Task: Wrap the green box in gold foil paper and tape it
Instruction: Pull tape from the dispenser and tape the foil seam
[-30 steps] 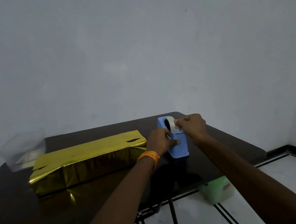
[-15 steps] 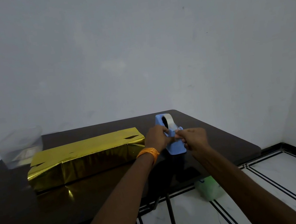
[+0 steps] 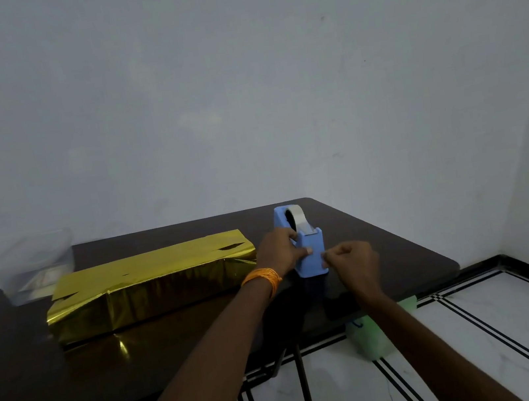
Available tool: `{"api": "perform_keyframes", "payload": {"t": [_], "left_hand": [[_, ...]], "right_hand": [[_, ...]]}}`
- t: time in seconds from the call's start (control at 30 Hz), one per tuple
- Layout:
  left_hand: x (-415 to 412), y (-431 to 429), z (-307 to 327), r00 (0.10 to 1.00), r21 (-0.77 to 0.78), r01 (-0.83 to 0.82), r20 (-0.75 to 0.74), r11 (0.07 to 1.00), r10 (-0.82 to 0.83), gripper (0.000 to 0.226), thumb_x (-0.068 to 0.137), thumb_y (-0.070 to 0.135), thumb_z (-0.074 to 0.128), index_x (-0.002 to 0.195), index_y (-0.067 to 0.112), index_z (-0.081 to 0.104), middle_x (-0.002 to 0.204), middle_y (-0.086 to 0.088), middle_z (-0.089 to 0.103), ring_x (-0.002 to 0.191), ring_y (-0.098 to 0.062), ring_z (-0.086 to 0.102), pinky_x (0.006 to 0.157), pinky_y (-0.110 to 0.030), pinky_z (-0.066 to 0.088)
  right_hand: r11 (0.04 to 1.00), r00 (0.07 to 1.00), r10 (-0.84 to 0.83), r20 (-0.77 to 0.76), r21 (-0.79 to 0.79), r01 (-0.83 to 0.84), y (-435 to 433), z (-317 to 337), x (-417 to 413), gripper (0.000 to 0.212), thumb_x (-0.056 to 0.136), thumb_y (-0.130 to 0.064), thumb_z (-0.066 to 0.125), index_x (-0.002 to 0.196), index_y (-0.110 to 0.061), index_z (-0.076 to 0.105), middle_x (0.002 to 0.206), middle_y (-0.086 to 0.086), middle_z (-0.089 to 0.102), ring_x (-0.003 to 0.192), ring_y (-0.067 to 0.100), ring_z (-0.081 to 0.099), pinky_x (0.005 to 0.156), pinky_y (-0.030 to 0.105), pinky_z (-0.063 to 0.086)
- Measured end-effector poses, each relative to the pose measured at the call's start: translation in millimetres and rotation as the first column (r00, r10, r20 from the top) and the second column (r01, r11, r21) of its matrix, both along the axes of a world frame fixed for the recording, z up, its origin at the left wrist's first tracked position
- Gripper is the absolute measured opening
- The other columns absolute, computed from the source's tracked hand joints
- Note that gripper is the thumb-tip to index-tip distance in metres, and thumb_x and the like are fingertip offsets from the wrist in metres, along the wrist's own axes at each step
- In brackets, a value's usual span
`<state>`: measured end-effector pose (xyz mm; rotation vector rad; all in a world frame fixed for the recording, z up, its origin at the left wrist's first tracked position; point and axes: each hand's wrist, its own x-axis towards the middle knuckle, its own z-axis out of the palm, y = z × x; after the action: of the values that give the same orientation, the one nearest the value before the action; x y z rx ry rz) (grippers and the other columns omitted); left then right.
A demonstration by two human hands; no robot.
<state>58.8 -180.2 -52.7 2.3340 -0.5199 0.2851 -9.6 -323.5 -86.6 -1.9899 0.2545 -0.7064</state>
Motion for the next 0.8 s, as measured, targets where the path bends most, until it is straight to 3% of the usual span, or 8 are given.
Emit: {"api": "perform_keyframes", "payload": {"t": [0.13,0.27,0.37,0.43,0.57,0.67,0.8], "left_hand": [[0.3,11.8,-2.4,1.000,0.018,0.027,-0.016,0.999,-0.027,0.048,0.076,0.013,0.079,0.122,0.012,0.065,0.102,-0.009,0.074,0.099,-0.023,0.068,0.091,-0.036,0.053],[-10.6,43.2,10.1,0.983,-0.114,-0.084,0.156,0.990,0.101,0.042,0.078,0.010,0.064,0.118,0.021,0.068,0.091,-0.002,0.075,0.082,-0.018,0.068,0.076,-0.034,0.056],[-19.3,91.3,26.9,0.960,-0.197,-0.137,0.216,0.971,0.180,0.031,0.080,0.011,0.064,0.109,0.021,0.070,0.080,0.005,0.073,0.074,-0.010,0.067,0.072,-0.034,0.057],[-22.7,131.1,36.2,0.939,-0.233,-0.197,0.235,0.952,0.251,0.024,0.082,0.011,0.065,0.104,0.018,0.072,0.082,0.002,0.073,0.073,-0.010,0.067,0.071,-0.034,0.059],[-29.6,211.1,47.2,0.867,-0.305,-0.374,0.221,0.876,0.447,0.014,0.083,0.013,0.067,0.093,0.019,0.074,0.076,0.006,0.068,0.073,-0.009,0.065,0.066,-0.023,0.053],[-37.6,254.8,44.1,0.856,-0.346,-0.438,0.122,0.829,0.503,0.005,0.084,0.013,0.069,0.087,0.013,0.073,0.078,0.005,0.065,0.078,-0.012,0.062,0.065,-0.019,0.046],[-42.3,284.2,22.9,0.838,-0.344,-0.515,-0.009,0.785,0.546,0.011,0.081,0.020,0.076,0.087,0.012,0.073,0.086,0.001,0.069,0.079,-0.012,0.064,0.065,-0.024,0.048]], "right_hand": [[0.999,0.994,0.034,0.106,0.001,-0.034,-2.7,10.4,-15.7,0.014,0.091,-0.020,0.067,0.078,-0.017,0.072,0.071,-0.006,0.071,0.064,-0.003,0.064,0.057,0.016,0.044],[0.987,0.973,0.159,0.166,-0.057,-0.152,11.1,32.6,-14.9,0.005,0.089,-0.019,0.069,0.091,-0.019,0.073,0.086,-0.006,0.073,0.083,0.007,0.068,0.069,0.027,0.053],[0.943,0.928,0.331,0.173,-0.102,-0.318,51.3,45.0,-9.2,0.018,0.089,-0.020,0.071,0.105,-0.028,0.070,0.104,-0.012,0.069,0.093,0.001,0.064,0.073,0.014,0.047],[0.878,0.858,0.479,0.184,-0.108,-0.467,85.1,51.8,-4.0,0.030,0.090,-0.019,0.071,0.118,-0.029,0.066,0.113,-0.017,0.065,0.099,-0.001,0.062,0.076,0.008,0.047],[0.719,0.703,0.695,0.150,-0.148,-0.679,149.4,56.4,13.8,0.051,0.088,-0.020,0.074,0.132,-0.037,0.055,0.114,-0.012,0.066,0.107,0.000,0.062,0.090,0.026,0.053],[0.611,0.640,0.768,0.020,-0.323,-0.723,191.0,53.3,24.4,0.069,0.085,-0.033,0.076,0.143,-0.043,0.040,0.125,-0.008,0.065,0.120,0.003,0.057,0.098,0.029,0.046],[0.502,0.618,0.780,-0.104,-0.485,-0.716,228.8,50.4,33.0,0.081,0.085,-0.039,0.075,0.149,-0.045,0.026,0.139,-0.004,0.059,0.124,0.012,0.055,0.089,0.026,0.045]]}}
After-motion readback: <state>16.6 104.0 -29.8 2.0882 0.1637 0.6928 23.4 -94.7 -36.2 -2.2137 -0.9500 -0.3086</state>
